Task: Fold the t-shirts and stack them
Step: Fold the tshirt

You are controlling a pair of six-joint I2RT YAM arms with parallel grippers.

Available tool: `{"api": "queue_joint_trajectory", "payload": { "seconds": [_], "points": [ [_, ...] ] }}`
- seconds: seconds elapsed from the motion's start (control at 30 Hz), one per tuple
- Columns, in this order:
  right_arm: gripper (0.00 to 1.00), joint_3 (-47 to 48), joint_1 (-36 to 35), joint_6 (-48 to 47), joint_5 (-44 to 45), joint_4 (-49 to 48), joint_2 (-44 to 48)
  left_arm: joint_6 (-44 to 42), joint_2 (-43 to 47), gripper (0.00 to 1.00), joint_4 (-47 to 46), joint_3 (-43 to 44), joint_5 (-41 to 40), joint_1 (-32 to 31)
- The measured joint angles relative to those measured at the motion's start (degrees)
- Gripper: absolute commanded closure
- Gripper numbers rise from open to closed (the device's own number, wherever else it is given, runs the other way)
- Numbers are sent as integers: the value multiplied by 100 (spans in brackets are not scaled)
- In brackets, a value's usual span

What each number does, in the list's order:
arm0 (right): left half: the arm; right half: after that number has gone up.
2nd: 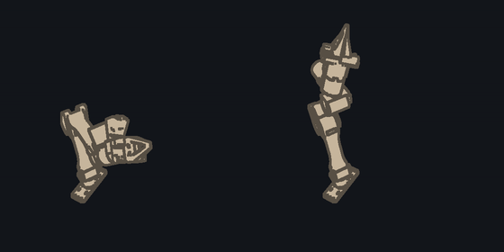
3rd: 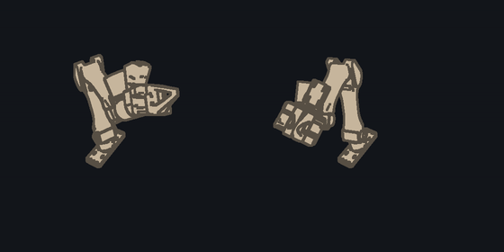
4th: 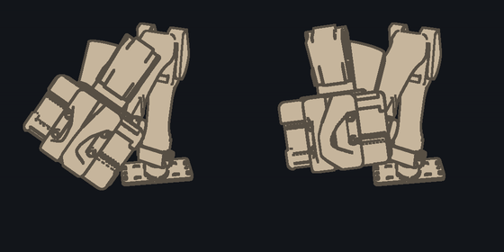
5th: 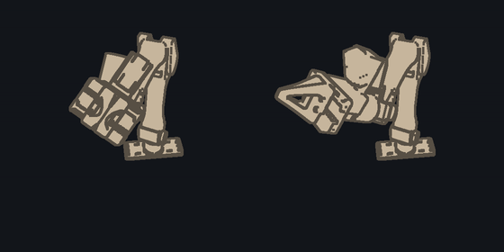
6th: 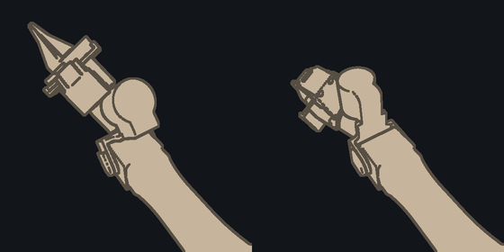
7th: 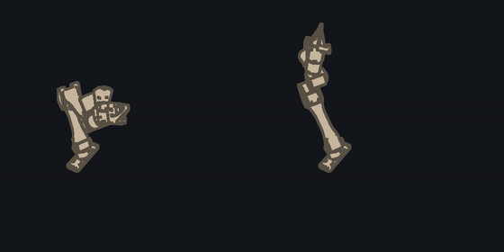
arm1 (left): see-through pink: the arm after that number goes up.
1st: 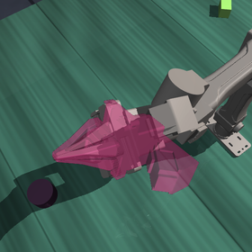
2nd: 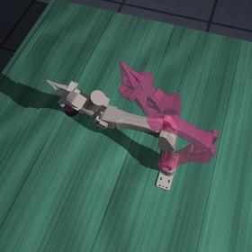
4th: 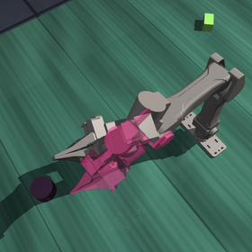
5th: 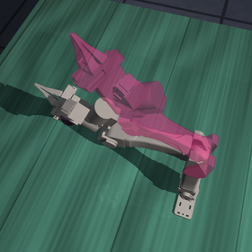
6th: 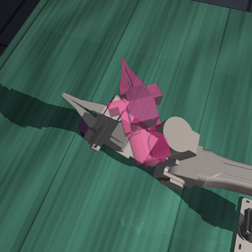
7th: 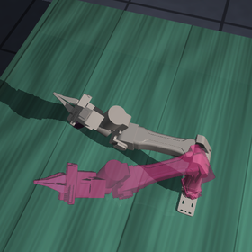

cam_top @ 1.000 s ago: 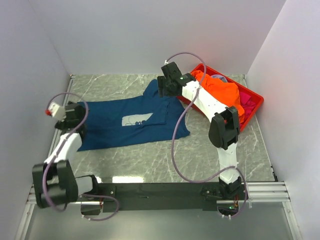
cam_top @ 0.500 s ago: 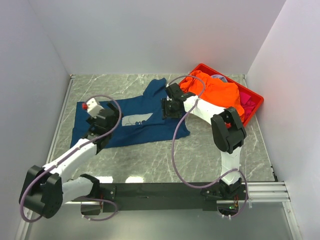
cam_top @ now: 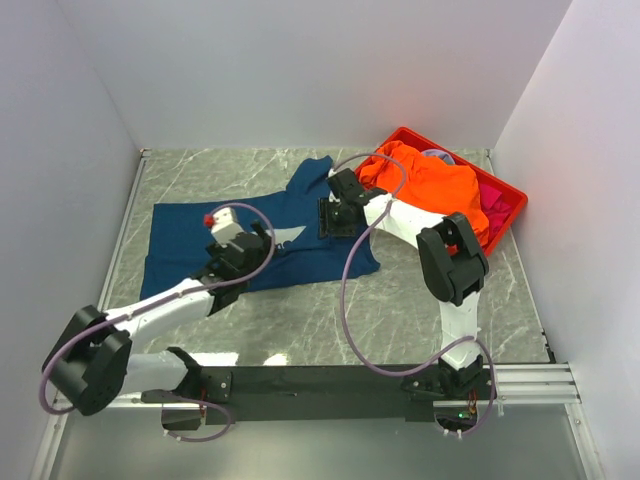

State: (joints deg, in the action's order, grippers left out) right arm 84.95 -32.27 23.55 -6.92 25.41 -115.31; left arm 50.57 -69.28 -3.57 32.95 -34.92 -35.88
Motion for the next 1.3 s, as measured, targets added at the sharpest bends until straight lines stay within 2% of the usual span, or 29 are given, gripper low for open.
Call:
{"api": "queue_joint_trajectory", "payload": {
  "seconds": [0.13,0.3,0.4,0.43,0.6,0.73,1.03,1.3],
  "points": [
    [45,-2,0,22,4,-11,-96,17,-474,1,-72,323,-2,-518],
    [46,-26,-4,63,2,-15,-190,22,-1084,1,-470,555,146,-866],
    [53,-52,-7,90,-15,-33,-258,120,-1355,1,-693,557,330,-1019],
    [58,-85,-7,94,-24,-42,-267,144,-1438,1,-772,557,389,-1069],
    [65,-114,-7,129,-46,-59,-293,308,-1917,1,-981,774,610,-1303],
    [83,-175,-9,140,-68,-111,-293,483,-2177,1,-1237,844,831,-1429],
    [94,-120,-9,146,-92,-44,-293,638,-2483,1,-1414,844,1016,-1484],
    [99,442,-11,76,-70,208,-326,787,-2579,1,-1668,695,1139,-1486]
  ]
}}
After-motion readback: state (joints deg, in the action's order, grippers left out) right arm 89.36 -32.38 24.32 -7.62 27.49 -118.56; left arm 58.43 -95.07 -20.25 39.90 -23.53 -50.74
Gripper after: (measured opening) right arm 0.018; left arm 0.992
